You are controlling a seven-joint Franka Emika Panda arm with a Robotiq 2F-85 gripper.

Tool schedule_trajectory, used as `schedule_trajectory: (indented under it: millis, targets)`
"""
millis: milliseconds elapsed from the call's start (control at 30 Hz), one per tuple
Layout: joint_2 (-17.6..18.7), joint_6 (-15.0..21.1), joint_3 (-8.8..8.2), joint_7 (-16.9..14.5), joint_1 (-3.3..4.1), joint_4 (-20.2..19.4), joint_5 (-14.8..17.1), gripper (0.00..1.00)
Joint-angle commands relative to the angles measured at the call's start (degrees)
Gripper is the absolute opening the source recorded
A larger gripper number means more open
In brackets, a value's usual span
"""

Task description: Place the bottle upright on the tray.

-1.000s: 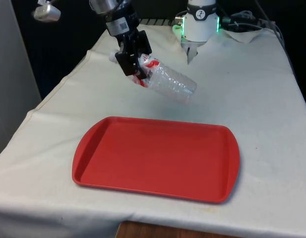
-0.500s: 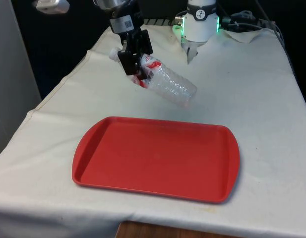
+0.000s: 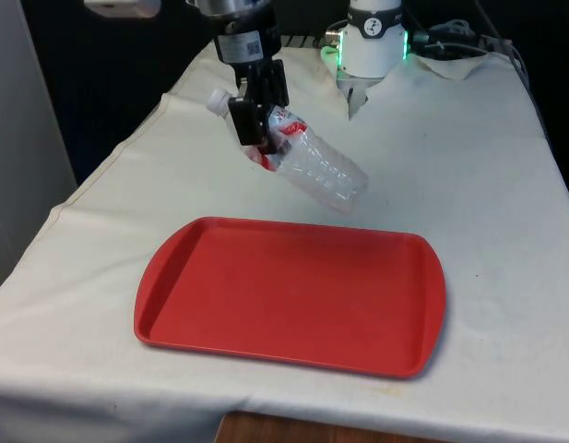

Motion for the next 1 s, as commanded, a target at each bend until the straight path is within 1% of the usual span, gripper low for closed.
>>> schedule_trajectory:
  millis: [0,33,67,100,233,267,333,367,400,567,600,667,700,733,900,967]
  targets:
    - [0.3,0.6,-0.23,1.0,0.52,0.5,-0.6,0.14]
    - [0.3,0.6,-0.23,1.0,0.52,0.5,-0.6,0.14]
    - [0.2,0.1,0.23,0.6,0.06,0.6,-0.9,0.14]
    - [0.6,0.6,0.00,1.6,0.52,1.0,-1.5,0.14]
    - [1.0,0.6,0.46,2.9,0.57,2.2,-3.4,0.14]
    - [1.3,0.6,0.69,3.5,0.52,2.7,-4.3,0.14]
    - [1.4,0.6,0.80,3.8,0.52,3.0,-4.8,0.14]
    - [1.2,0.1,1.20,3.2,0.11,2.9,-4.7,0.14]
    - [1.7,0.6,1.03,4.4,0.57,3.6,-5.7,0.14]
    - [2.3,0.5,1.43,5.8,0.69,5.0,-7.9,0.14]
    - [2.5,0.3,1.60,6.4,0.69,5.6,-8.9,0.14]
    - [2.8,0.3,1.78,6.9,0.74,6.1,-9.8,0.14]
    - [2.5,0.1,2.12,6.2,0.34,5.8,-9.5,0.14]
    - [2.9,0.3,1.78,7.3,0.74,6.4,-10.3,0.14]
    - [3.4,0.1,2.01,8.6,0.92,7.6,-12.7,0.14]
    - [3.6,-0.1,2.18,9.4,0.97,8.1,-14.3,0.14]
